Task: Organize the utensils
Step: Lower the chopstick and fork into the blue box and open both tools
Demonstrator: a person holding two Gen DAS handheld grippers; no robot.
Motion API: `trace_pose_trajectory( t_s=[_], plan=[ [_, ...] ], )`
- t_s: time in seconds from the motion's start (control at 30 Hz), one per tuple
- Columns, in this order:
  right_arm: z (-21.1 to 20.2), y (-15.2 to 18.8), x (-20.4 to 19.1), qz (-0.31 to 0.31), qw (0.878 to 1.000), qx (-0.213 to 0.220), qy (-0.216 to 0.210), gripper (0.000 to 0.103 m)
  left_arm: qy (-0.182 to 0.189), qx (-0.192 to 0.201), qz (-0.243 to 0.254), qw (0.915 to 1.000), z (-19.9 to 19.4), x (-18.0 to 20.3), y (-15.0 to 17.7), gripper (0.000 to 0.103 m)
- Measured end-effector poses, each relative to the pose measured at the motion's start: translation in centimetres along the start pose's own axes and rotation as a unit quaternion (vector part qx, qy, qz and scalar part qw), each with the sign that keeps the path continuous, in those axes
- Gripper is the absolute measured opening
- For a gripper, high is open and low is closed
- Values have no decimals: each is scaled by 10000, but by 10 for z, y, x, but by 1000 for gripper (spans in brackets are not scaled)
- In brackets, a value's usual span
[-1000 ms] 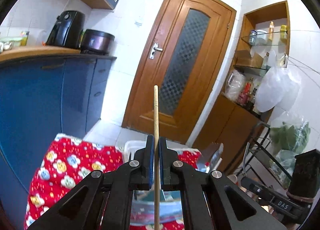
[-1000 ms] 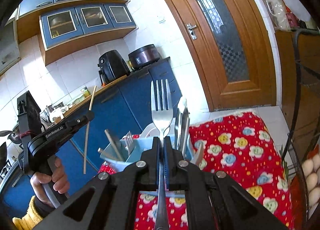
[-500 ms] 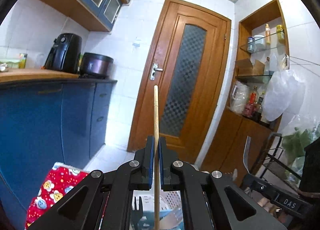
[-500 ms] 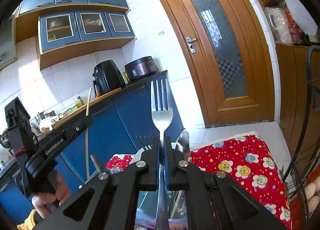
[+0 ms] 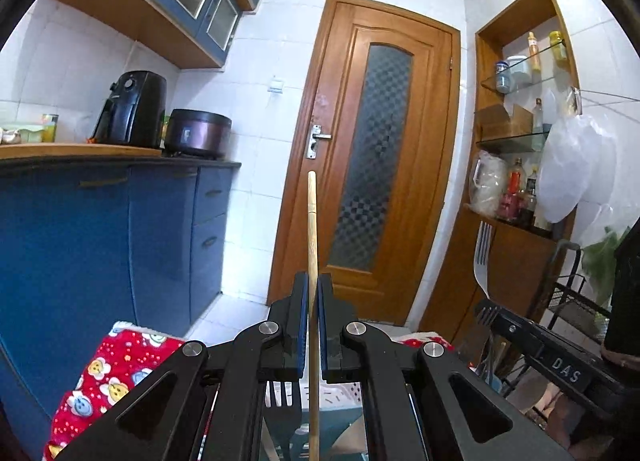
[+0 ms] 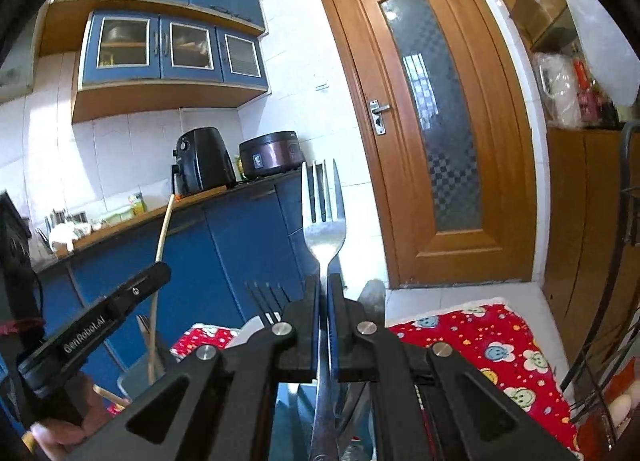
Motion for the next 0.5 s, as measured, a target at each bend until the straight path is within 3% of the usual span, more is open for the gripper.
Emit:
trace_pose_trajectory(
  t_s=[0.33, 0.47, 0.5],
  plan=[
    [-2, 6, 1, 110, 9998, -177, -75, 7, 67, -176, 5, 9998, 0, 0, 8, 4],
    [-9, 5, 1, 213, 9996, -172, -114, 18, 66, -284, 11, 9996, -2, 1, 9, 14],
    [-11, 4, 0, 235, 9995, -160, -147, 24, 85, -307, 4, 9995, -3, 2, 9, 17]
  ],
)
Point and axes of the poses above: each gripper's, at about its wrist camera, not at the fingertips, and z roughly the way its jaws point, x to its right, y to its underside, the point moved 1 cm from there along z, roughly the way its jaws point, and after that the axes turned 4 degrees about -z, right-handed, at the moved point
